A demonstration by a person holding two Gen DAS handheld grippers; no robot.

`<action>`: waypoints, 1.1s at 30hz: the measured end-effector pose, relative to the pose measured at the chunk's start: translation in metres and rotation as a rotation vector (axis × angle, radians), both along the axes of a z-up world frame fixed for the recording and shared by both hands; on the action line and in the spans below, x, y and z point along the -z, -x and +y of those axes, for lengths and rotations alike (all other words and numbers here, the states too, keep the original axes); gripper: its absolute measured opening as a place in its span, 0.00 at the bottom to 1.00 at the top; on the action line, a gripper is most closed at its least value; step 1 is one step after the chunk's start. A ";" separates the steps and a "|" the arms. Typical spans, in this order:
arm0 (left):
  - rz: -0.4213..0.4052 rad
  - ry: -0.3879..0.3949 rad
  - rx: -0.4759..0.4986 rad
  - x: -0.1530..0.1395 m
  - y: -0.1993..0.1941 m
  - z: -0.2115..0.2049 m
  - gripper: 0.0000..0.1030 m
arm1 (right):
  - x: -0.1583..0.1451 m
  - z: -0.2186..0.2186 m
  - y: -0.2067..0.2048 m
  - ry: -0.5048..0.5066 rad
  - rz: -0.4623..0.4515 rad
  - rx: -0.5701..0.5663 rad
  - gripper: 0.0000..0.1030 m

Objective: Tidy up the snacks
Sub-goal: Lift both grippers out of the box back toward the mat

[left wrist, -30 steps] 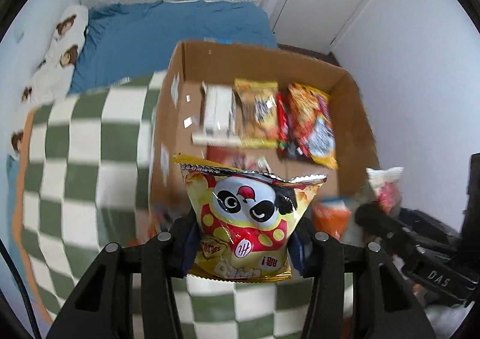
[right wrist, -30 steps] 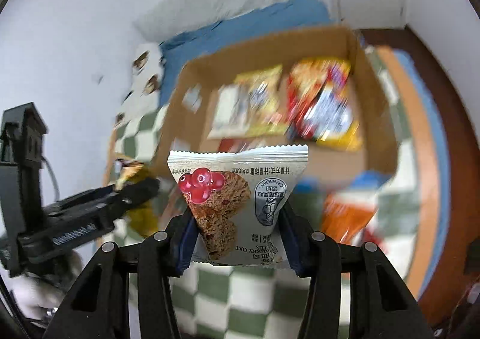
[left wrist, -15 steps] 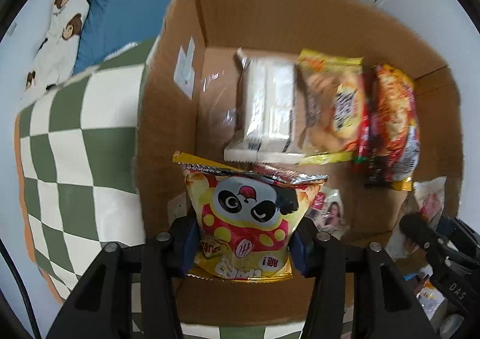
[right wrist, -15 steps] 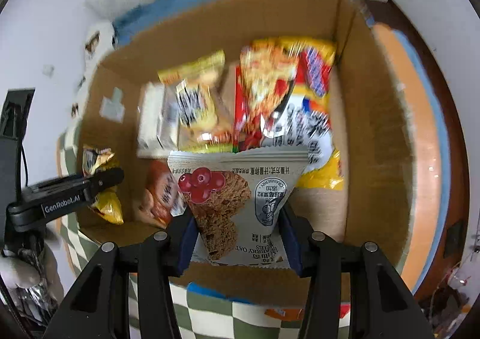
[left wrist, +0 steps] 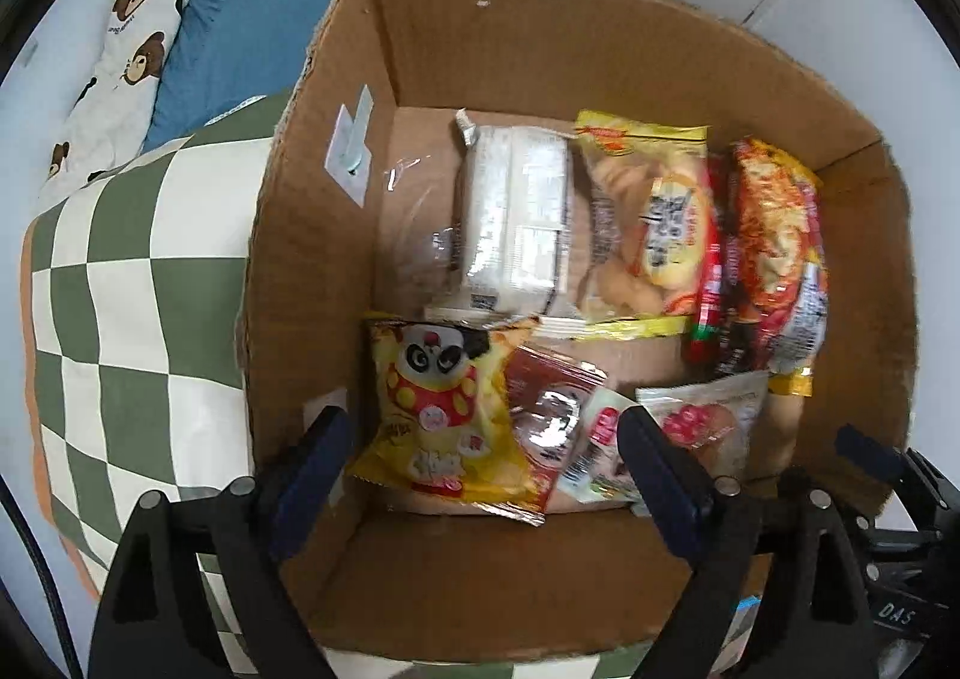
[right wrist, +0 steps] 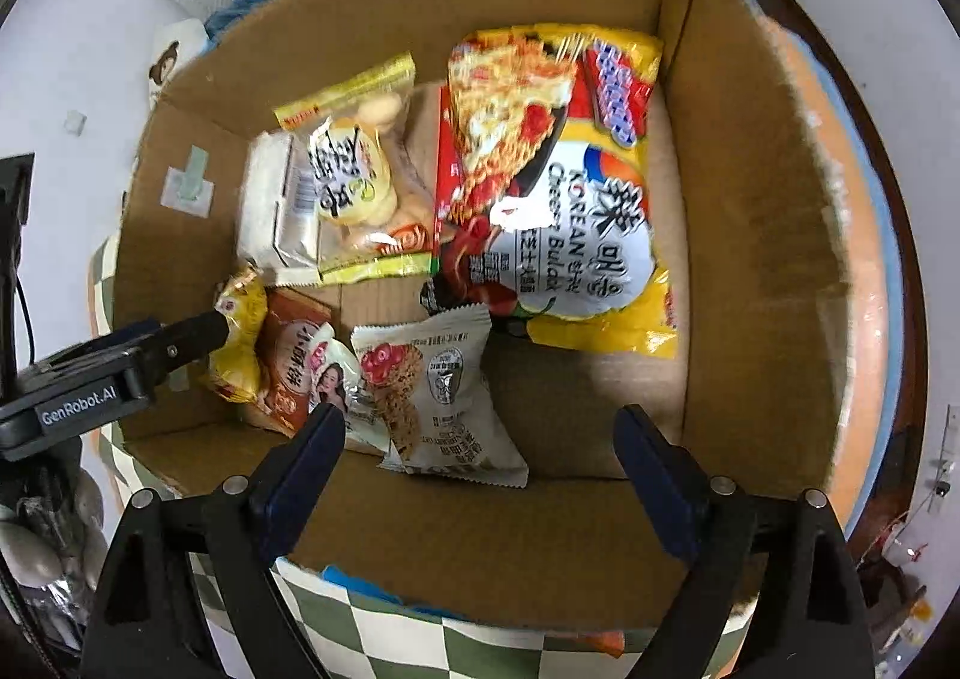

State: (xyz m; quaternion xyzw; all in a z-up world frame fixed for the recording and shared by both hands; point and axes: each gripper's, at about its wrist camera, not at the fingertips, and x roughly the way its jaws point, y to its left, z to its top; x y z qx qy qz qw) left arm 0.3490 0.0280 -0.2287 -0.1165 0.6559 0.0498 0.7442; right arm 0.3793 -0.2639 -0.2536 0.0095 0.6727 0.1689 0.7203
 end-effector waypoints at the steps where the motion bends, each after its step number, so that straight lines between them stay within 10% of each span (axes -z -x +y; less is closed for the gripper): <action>1: -0.022 -0.008 0.001 -0.005 0.004 -0.002 0.88 | -0.004 -0.002 0.002 0.003 -0.017 0.004 0.90; 33: -0.546 -0.199 0.011 -0.165 0.155 -0.054 0.88 | -0.171 -0.029 0.134 -0.036 -0.524 0.023 0.90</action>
